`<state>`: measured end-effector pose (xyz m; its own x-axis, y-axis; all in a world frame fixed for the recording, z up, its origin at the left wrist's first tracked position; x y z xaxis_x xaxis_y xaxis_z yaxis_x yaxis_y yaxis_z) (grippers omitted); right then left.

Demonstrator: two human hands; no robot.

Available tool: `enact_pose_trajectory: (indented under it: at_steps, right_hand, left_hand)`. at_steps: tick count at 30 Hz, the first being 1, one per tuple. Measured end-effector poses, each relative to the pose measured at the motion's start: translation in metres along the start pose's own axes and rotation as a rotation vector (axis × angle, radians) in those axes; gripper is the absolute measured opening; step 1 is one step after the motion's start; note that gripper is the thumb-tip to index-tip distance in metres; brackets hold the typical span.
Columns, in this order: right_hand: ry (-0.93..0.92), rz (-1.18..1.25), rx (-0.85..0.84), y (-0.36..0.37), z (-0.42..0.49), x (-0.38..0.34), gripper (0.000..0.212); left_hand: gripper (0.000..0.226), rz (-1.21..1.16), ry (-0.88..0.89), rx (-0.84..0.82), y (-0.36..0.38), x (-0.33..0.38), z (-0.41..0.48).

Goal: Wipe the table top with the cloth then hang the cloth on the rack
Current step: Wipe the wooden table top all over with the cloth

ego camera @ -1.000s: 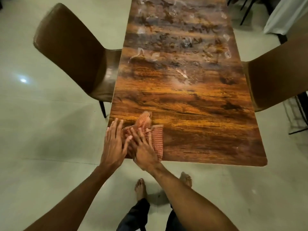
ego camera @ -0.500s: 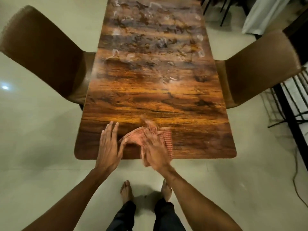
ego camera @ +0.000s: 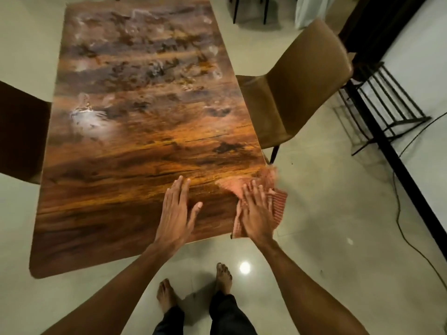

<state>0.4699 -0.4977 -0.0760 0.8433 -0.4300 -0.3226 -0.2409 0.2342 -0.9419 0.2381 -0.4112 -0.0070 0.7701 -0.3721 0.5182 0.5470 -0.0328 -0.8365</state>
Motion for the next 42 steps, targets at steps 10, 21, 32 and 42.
enact_pose_trajectory:
  at_steps: [10, 21, 32, 42]
  right_hand:
    - [-0.104, 0.075, -0.049, 0.016, 0.03, -0.014, 0.057]
    - [-0.669, 0.15, -0.144, 0.059, 0.015, -0.195, 0.058]
    - [-0.267, 0.017, -0.008, 0.125, -0.025, -0.399, 0.062]
    - [0.186, -0.061, 0.113, 0.137, 0.004, -0.431, 0.068]
  left_hand:
    - [0.068, 0.011, 0.032, -0.019, 0.007, -0.006, 0.021]
    - [0.067, 0.024, -0.022, 0.021, -0.057, -0.116, 0.012]
    - [0.069, -0.063, -0.148, 0.105, -0.177, -0.301, 0.009]
    - [0.068, -0.065, -0.123, 0.054, -0.22, -0.397, 0.032]
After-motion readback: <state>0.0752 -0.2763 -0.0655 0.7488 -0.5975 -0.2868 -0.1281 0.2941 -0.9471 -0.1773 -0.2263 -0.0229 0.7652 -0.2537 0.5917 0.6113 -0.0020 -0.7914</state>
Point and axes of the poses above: each hand's wrist, its own z-axis towards the middle knuckle, its own y-axis out of the palm, x = y × z, the point moved 2 cm from there along z, towards the middle knuckle, and after that the axes turned 15 degrees about x, right-handed, at the moved point
